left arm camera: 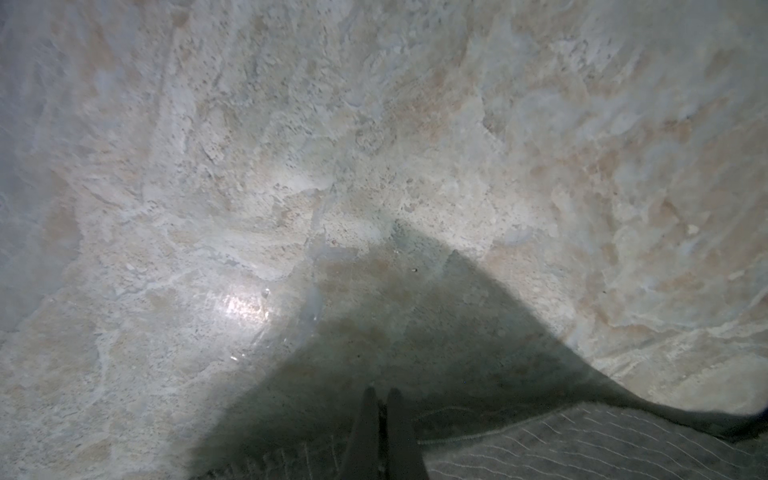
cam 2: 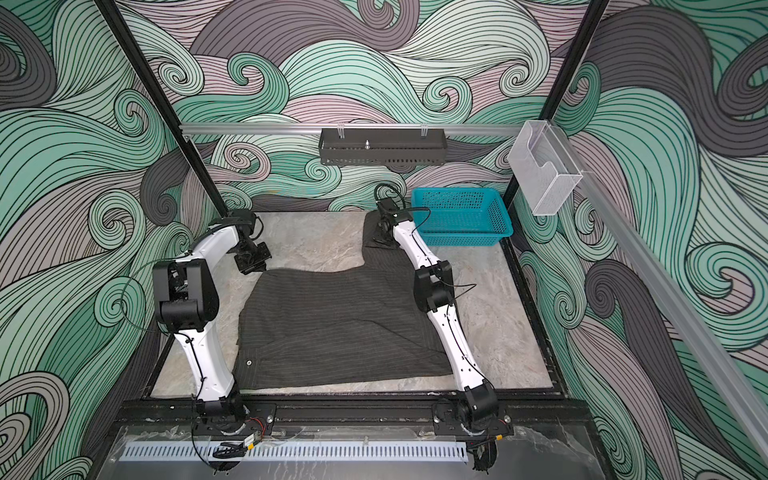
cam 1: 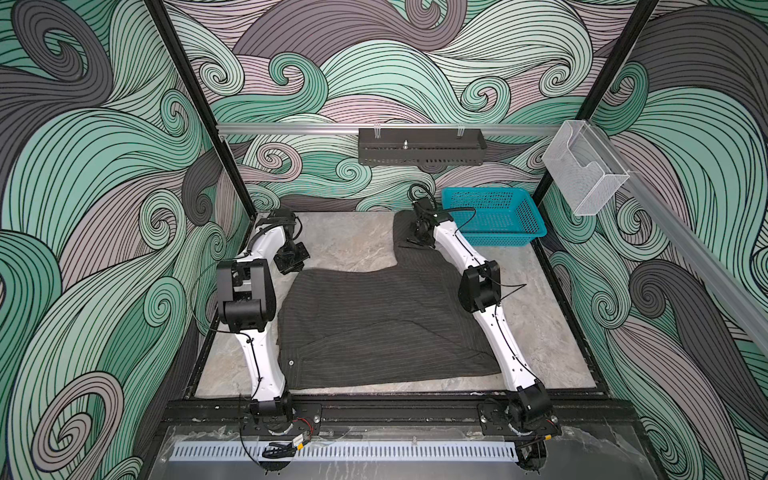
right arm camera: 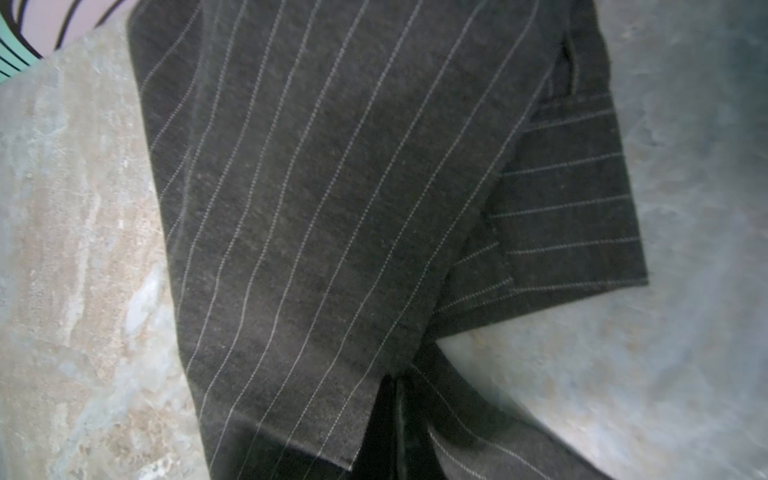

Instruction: Fold and stack the long sleeve shirts

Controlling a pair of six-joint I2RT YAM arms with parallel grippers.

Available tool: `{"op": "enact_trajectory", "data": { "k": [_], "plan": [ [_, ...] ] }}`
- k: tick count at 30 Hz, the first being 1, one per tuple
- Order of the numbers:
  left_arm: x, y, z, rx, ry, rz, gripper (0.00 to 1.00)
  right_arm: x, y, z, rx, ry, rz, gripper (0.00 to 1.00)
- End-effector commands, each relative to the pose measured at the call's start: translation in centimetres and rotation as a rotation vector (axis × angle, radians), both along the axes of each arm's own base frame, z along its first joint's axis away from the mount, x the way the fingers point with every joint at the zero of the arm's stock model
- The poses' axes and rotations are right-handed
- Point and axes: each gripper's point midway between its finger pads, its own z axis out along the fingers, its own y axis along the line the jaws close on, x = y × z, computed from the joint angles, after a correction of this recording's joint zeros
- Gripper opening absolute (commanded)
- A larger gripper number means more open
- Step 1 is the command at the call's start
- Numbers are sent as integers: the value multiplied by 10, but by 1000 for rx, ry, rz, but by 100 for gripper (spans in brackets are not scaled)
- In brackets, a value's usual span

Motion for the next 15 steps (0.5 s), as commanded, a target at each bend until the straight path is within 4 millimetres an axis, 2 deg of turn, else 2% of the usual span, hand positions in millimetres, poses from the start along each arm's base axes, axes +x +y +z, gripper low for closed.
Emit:
{"op": "enact_trajectory", "data": {
  "k": [1,6,9,10,12,14,15],
  "plan": [
    [-3,-2,14,8,-19,-5,0,-22,-20,13,-81,63,25,0],
    [-5,0,17,13,-21,-3,0,-65,-38,-15,-152,228,88,1],
    [-6,-1,18,12,-22,-5,0,-88,-43,-15,-168,277,132,2],
    [-6,-1,18,12,-22,-6,0,-92,-44,-9,-167,270,147,4],
    [-7,0,18,14,-23,-7,0,-95,-45,8,-167,220,163,13],
    [-7,0,17,12,-22,-5,0,-91,-52,33,-190,135,142,41],
    [-7,-1,16,9,-21,-7,0,-88,-55,43,-200,102,130,48]
  ]
}}
